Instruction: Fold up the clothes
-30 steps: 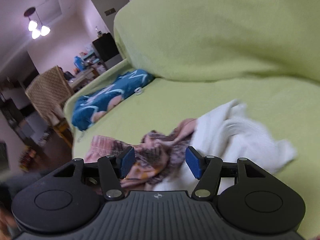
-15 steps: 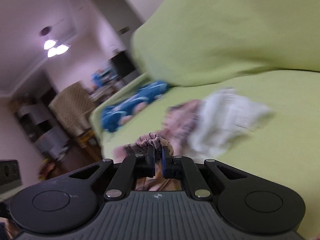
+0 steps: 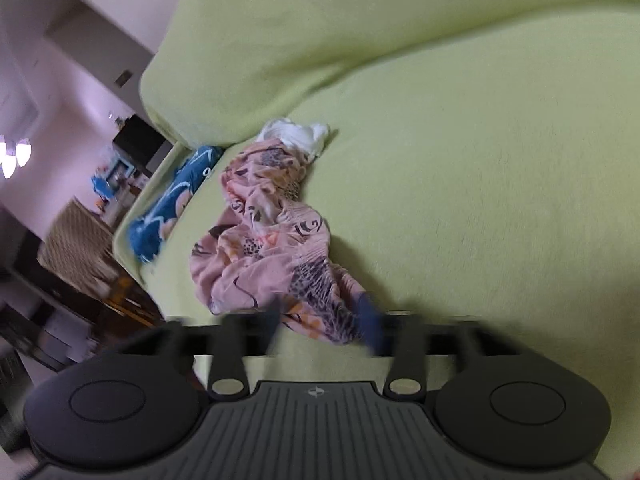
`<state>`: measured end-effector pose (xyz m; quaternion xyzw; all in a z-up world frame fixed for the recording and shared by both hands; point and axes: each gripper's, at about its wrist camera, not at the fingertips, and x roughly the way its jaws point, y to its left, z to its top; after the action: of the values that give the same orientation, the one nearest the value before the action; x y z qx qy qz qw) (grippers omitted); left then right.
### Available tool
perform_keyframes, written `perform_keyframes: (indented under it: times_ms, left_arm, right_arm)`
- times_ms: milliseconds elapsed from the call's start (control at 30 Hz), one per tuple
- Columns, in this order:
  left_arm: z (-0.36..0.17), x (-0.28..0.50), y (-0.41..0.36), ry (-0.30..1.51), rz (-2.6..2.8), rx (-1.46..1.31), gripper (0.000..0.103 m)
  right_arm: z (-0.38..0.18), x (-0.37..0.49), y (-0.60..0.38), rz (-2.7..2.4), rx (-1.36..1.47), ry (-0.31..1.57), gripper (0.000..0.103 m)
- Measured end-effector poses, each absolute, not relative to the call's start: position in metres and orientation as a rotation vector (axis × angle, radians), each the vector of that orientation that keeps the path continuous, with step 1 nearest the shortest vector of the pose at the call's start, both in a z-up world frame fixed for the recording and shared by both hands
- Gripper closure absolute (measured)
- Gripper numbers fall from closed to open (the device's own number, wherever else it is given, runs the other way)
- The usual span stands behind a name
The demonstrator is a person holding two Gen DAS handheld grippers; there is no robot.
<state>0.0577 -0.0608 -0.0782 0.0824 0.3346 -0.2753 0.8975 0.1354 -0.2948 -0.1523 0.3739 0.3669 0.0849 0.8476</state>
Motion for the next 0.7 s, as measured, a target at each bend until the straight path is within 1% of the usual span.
perform_keyframes:
  times_ms: [100, 200, 267, 300, 333, 400, 467, 500, 533, 633, 700]
  left_arm:
    - [-0.087, 0.050, -0.078, 0.679, -0.604, 0.271, 0.070]
    - [-0.098, 0.033, -0.103, 0.620, -0.642, 0.422, 0.070]
    - [-0.102, 0.022, -0.115, 0.593, -0.659, 0.477, 0.070]
    - [-0.102, 0.022, -0.118, 0.581, -0.662, 0.491, 0.069]
    - [-0.101, 0.022, -0.118, 0.565, -0.659, 0.497, 0.067]
    - [-0.094, 0.032, -0.108, 0.544, -0.643, 0.490, 0.067]
    - [-0.080, 0.052, -0.089, 0.564, -0.643, 0.450, 0.068]
    - [-0.071, 0.064, -0.079, 0.572, -0.639, 0.429, 0.069]
    - [-0.062, 0.076, -0.070, 0.571, -0.630, 0.416, 0.072]
    - [-0.035, 0.102, -0.064, 0.538, -0.605, 0.431, 0.075]
    - [-0.020, 0.111, -0.068, 0.509, -0.607, 0.457, 0.076]
  right_arm:
    - [-0.172, 0.137, -0.300, 0.149, 0.844, 0.804, 0.046]
    - [-0.188, 0.140, -0.302, 0.175, 0.900, 0.770, 0.048]
    - [-0.193, 0.153, -0.298, 0.208, 0.899, 0.783, 0.066]
    - [-0.193, 0.158, -0.295, 0.220, 0.881, 0.786, 0.087]
    - [-0.191, 0.159, -0.290, 0.227, 0.840, 0.785, 0.093]
    - [-0.185, 0.159, -0.282, 0.237, 0.761, 0.772, 0.094]
    - [-0.175, 0.145, -0.282, 0.237, 0.700, 0.727, 0.096]
    - [-0.170, 0.134, -0.286, 0.233, 0.691, 0.709, 0.096]
    - [-0.166, 0.122, -0.290, 0.225, 0.681, 0.696, 0.096]
    - [-0.157, 0.079, -0.310, 0.167, 0.670, 0.697, 0.096]
    - [-0.150, 0.047, -0.325, 0.114, 0.680, 0.711, 0.096]
